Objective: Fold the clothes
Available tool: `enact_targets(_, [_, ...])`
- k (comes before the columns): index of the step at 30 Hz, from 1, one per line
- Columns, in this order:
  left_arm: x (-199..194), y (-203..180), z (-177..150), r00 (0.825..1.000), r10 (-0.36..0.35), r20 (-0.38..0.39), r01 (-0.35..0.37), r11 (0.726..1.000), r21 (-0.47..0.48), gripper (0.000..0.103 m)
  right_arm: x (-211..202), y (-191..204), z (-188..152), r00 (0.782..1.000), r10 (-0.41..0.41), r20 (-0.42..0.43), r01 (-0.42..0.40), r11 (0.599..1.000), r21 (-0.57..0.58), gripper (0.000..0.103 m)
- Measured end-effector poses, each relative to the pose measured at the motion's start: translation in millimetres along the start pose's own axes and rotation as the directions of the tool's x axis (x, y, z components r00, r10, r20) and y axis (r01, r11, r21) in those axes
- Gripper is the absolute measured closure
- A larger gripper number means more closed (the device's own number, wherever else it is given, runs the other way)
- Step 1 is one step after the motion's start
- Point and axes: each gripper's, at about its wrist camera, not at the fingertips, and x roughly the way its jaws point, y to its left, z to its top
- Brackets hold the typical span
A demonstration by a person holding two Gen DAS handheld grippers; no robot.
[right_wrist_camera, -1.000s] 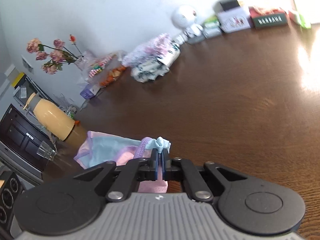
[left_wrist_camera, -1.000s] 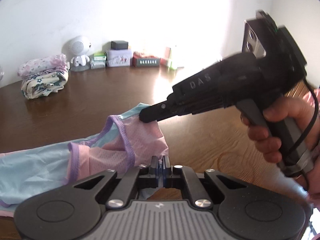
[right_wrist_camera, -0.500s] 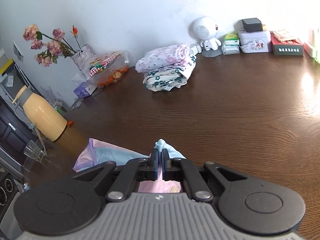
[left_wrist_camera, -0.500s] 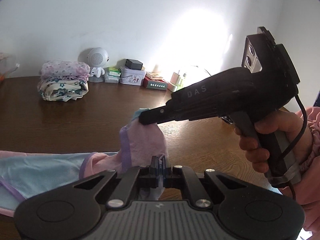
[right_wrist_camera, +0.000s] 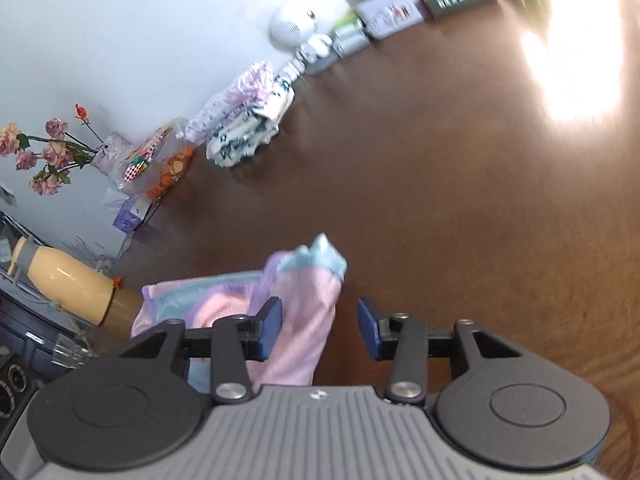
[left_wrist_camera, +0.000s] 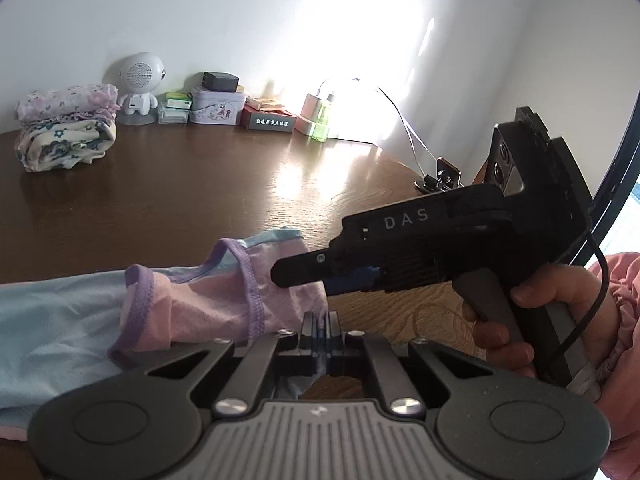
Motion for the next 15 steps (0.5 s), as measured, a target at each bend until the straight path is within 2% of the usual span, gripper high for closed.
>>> enact_targets(4, [2.6,0.2,0.0,1.000,-0.009,-0.005,0.009,1.000,0.001,0.100,9.3,-8.2,-8.4,0.996,0.089,-0.010,-0.088,0.994,0.065,0.059])
enact_targets(7, [-1.7,-0.4,-0.2,0.999,-0.030,0.009,0.030,0.999,0.017,0.099,18.2,-5.2,-10.3,0.993,0.117,-0.011,-0.116,0.990,0.077,0.062])
enact_targets(8, [-5.4,-1.4,0.0,0.999,-0.039,0.012,0.039,0.999,0.035,0.095,20.9,-3.7,-11.4,0.993,0.119,-0.013,-0.118,0.990,0.078,0.067])
enact_targets(9, [-11.2,-3.3,0.5,0.999,-0.049,0.011,0.048,0.997,0.065,0.086,23.0,-2.6,-12.4,0.993,0.116,-0.017,-0.115,0.990,0.080,0.085])
enact_targets(10, [-18.9,-5.0,0.9,0.998,-0.054,0.015,0.053,0.994,0.091,0.080,24.2,-2.8,-13.4,0.993,0.118,-0.017,-0.116,0.989,0.086,0.092])
enact_targets(11, [-28.7,-5.2,1.6,0.998,-0.052,0.029,0.049,0.993,0.105,0.069,24.7,-3.6,-14.2,0.992,0.121,-0.016,-0.120,0.989,0.090,0.094])
enact_targets(12, [-38.3,-2.3,3.1,0.998,-0.041,0.046,0.036,0.994,0.106,0.063,23.5,-3.7,-14.2,0.993,0.118,-0.011,-0.117,0.989,0.086,0.094])
enact_targets(15, [-59.8,19.0,12.5,0.996,0.021,0.088,-0.028,0.996,0.086,0.063,18.1,-3.8,-12.3,0.995,0.103,-0.001,-0.103,0.992,0.070,0.095])
